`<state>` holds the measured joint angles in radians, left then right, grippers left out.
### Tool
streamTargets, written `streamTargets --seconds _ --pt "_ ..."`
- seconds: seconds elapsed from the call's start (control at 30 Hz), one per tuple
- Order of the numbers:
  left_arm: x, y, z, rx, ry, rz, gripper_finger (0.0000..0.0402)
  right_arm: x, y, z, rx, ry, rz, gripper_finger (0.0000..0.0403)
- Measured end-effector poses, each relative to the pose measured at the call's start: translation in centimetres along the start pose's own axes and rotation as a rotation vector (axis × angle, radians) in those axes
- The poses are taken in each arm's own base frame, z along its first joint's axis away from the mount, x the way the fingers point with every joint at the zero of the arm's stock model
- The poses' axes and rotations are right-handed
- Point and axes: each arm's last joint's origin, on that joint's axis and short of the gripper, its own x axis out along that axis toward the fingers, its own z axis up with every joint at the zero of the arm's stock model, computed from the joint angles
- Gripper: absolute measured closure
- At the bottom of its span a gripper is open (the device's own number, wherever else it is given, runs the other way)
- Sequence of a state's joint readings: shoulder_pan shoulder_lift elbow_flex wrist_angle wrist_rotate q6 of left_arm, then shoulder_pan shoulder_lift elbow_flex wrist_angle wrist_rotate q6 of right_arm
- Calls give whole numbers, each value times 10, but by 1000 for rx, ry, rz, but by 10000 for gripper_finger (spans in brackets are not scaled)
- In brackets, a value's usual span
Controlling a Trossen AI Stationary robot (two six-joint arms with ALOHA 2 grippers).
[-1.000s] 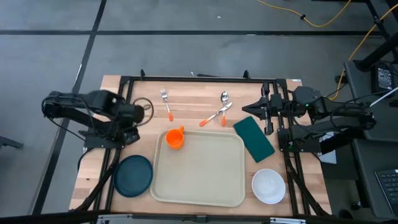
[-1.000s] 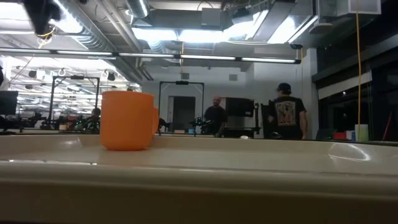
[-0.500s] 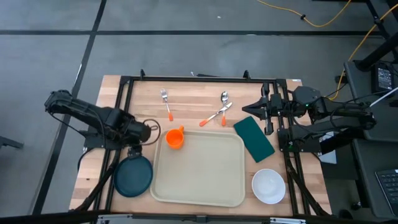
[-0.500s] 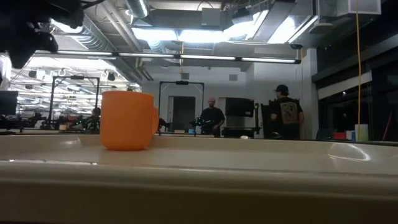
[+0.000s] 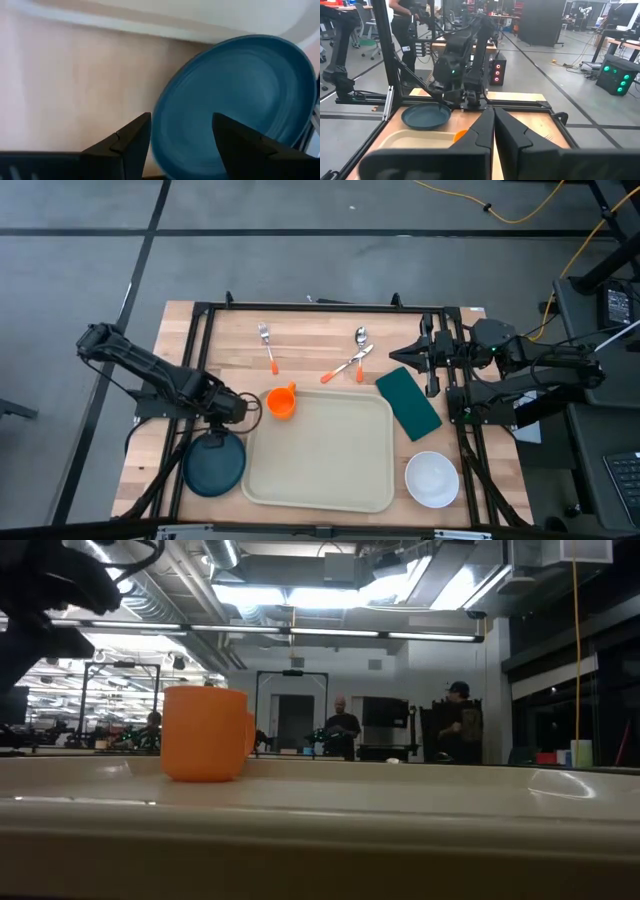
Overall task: Set up tray
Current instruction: Put the blue plate on the light brown serving tray to the bottom of the orange mug
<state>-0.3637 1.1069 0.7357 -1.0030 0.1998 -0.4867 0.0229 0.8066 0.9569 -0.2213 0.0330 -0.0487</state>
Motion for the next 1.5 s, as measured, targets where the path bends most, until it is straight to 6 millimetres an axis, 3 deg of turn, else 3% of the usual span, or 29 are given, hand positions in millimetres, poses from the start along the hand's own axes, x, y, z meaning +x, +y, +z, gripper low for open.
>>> streamTargets --seconds 0.4,0.77,0.93,1.17,1.5 --pt "40 -5 27 49 77 26 196 0 0 0 21 0 0 384" --pt "58 -7 34 49 126 5 204 0 0 0 20 0 0 384" --pt "61 -7 35 29 153 -14 258 0 0 0 19 0 0 384" --pt "61 -9 33 -20 186 -69 384 0 0 0 18 2 8 384" --pt "53 -11 30 -93 180 -111 398 0 0 -1 19 14 9 384"
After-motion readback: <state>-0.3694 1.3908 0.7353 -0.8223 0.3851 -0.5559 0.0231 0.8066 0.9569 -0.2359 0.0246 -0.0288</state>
